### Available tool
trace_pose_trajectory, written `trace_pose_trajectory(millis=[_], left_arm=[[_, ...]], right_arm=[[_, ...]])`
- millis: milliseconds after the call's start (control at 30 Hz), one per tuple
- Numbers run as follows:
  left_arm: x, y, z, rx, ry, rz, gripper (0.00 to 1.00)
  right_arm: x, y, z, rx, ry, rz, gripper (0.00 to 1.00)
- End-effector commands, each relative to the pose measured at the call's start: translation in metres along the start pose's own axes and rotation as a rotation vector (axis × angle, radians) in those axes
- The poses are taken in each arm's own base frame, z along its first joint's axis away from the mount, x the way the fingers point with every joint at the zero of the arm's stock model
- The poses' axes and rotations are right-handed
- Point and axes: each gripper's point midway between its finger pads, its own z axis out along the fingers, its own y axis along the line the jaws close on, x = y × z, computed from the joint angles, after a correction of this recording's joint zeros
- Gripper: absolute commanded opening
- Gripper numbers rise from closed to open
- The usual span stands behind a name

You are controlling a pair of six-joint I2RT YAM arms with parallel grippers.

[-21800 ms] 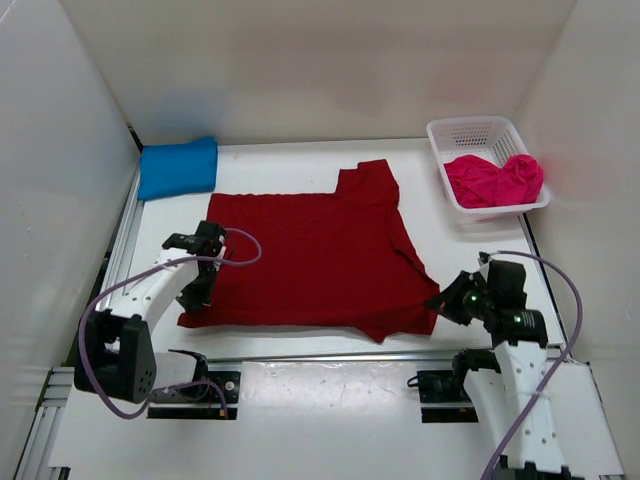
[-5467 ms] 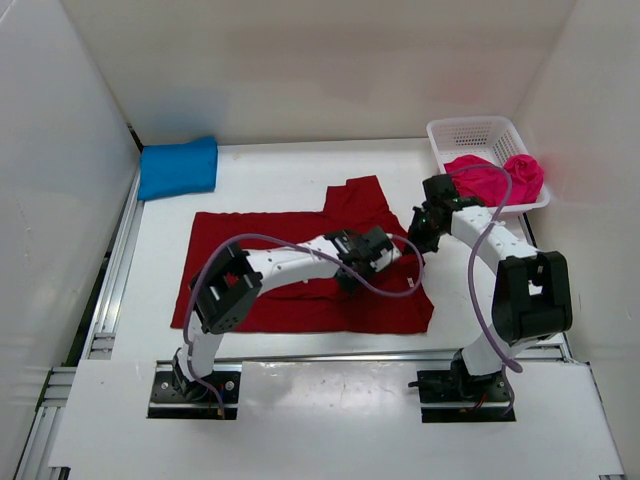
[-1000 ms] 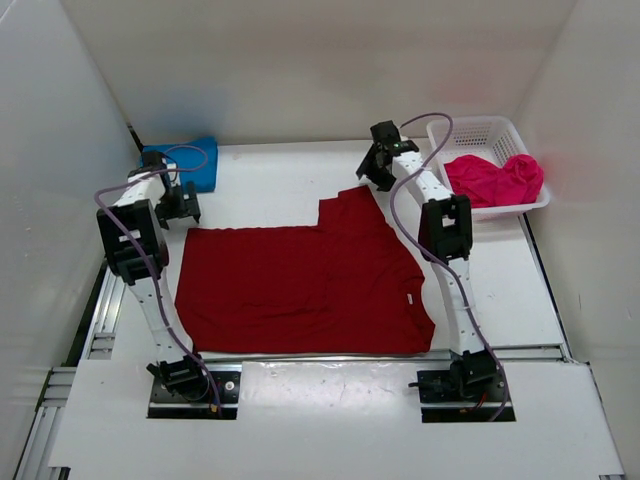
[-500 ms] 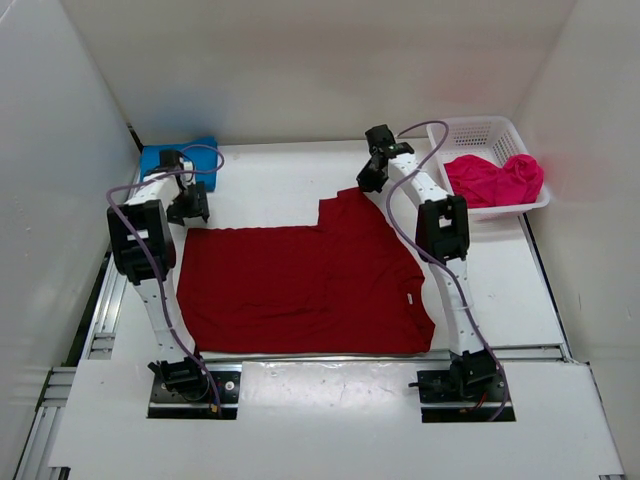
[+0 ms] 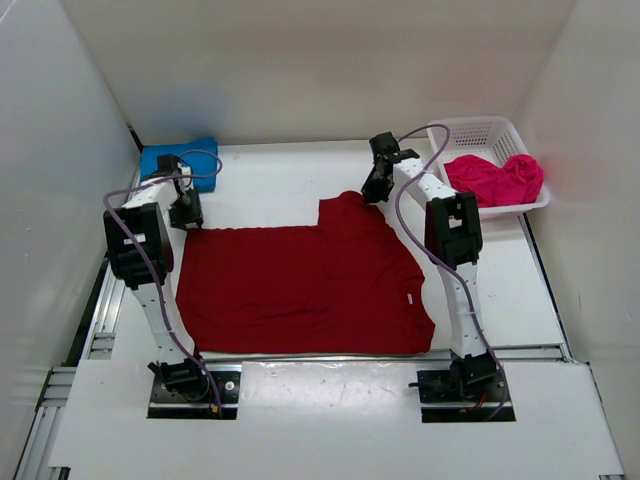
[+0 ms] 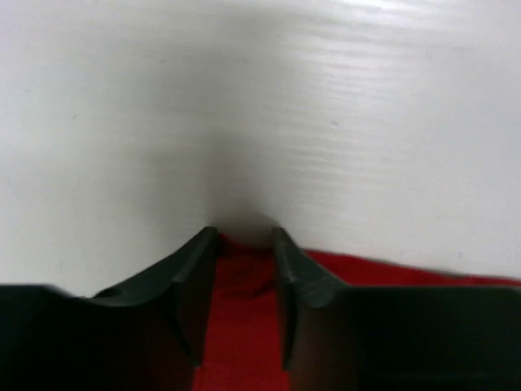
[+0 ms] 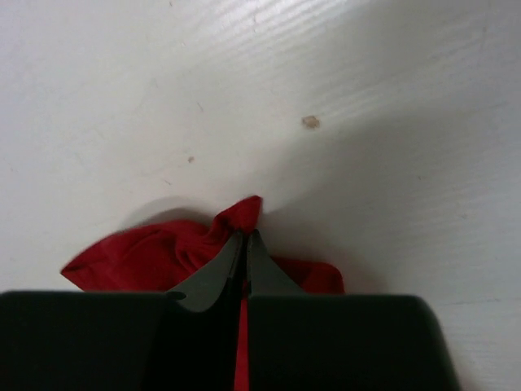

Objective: Fold and stack the t-shirts
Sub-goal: Grap the side of the flattened tshirt furthest away from the robot with both arms, then fold the other side of the tshirt into a rectangle

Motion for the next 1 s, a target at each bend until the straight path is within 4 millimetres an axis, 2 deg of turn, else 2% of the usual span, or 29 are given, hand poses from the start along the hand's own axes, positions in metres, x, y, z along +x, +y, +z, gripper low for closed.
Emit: trace_pose_trajectory(millis=[0,33,67,100,167,233,300,333,367,400,433,467,500,533,567,600,633,667,700,733,767,800,833,967], left_arm=[[0.071,-0.002,0.019,-0.015,0.248,0.032,0.38],[0.072,-0.004,0.020,-0.003,0.256,0.031,0.21],[0.072,-0.004,0.020,-0.003,0.256,0.031,0.10],[0.072,-0.004,0.020,-0.003,0.256,0.031,0.10],[0.061,-0.008,0.012,0.000,0.222,0.039,0.10],[0.056,-0.002,0.007,-0.049,0.204,0.053,0.10],[0.047,0.001,-0.006,-0.088,0.159,0.063,0.10],[0.048,0.003,-0.016,-0.097,0.144,0.062,0.10],[0.046,0.005,-0.021,-0.107,0.125,0.062,0.10],[0.047,0.011,-0.026,-0.136,0.118,0.063,0.10],[0.046,0.013,-0.031,-0.151,0.101,0.062,0.10],[0.047,0.017,-0.041,-0.167,0.078,0.060,0.10],[0.049,0.022,-0.046,-0.195,0.072,0.061,0.10],[0.050,0.024,-0.051,-0.205,0.057,0.059,0.10],[0.054,0.026,-0.060,-0.217,0.046,0.058,0.10],[0.055,0.028,-0.064,-0.226,0.032,0.056,0.10],[0.057,0.032,-0.069,-0.246,0.025,0.055,0.10],[0.060,0.034,-0.077,-0.255,0.013,0.054,0.10],[0.062,0.034,-0.081,-0.255,0.006,0.053,0.10],[0.065,0.036,-0.085,-0.264,0.002,0.052,0.10],[0.067,0.038,-0.089,-0.273,-0.003,0.051,0.10],[0.074,0.034,-0.093,-0.269,-0.006,0.061,0.10],[0.079,0.037,-0.095,-0.280,-0.002,0.061,0.10],[0.102,0.035,-0.100,-0.292,0.015,0.085,0.10]], right_arm=[[-0.010,0.009,-0.026,-0.049,-0.034,-0.079,0.00],[-0.009,0.010,-0.027,-0.056,-0.028,-0.080,0.00],[-0.009,0.014,-0.031,-0.075,-0.024,-0.094,0.00],[-0.008,0.014,-0.032,-0.081,-0.019,-0.112,0.00],[-0.013,0.023,-0.049,-0.122,-0.037,-0.131,0.00],[-0.010,0.021,-0.061,-0.132,-0.034,-0.150,0.00],[-0.003,0.013,-0.083,-0.136,-0.041,-0.185,0.00],[-0.008,0.017,-0.113,-0.171,-0.084,-0.187,0.00],[0.009,0.000,-0.110,-0.150,-0.060,-0.200,0.00],[0.015,-0.006,-0.119,-0.153,-0.065,-0.211,0.00],[0.013,-0.005,-0.149,-0.190,-0.112,-0.212,0.00],[0.039,-0.023,-0.144,-0.162,-0.069,-0.231,0.00],[0.043,-0.033,-0.151,-0.148,-0.086,-0.240,0.00],[0.047,-0.034,-0.174,-0.170,-0.123,-0.248,0.00],[0.058,-0.039,-0.179,-0.171,-0.115,-0.257,0.00],[0.078,-0.063,-0.173,-0.125,-0.081,-0.256,0.00],[0.083,-0.067,-0.189,-0.141,-0.113,-0.263,0.00],[0.104,-0.083,-0.185,-0.119,-0.075,-0.260,0.00],[0.110,-0.092,-0.187,-0.108,-0.078,-0.260,0.00],[0.115,-0.093,-0.199,-0.131,-0.098,-0.253,0.00],[0.123,-0.096,-0.201,-0.136,-0.094,-0.244,0.00],[0.134,-0.110,-0.197,-0.112,-0.079,-0.244,0.00],[0.139,-0.110,-0.205,-0.134,-0.094,-0.240,0.00],[0.158,-0.128,-0.213,-0.116,-0.091,-0.218,0.00]])
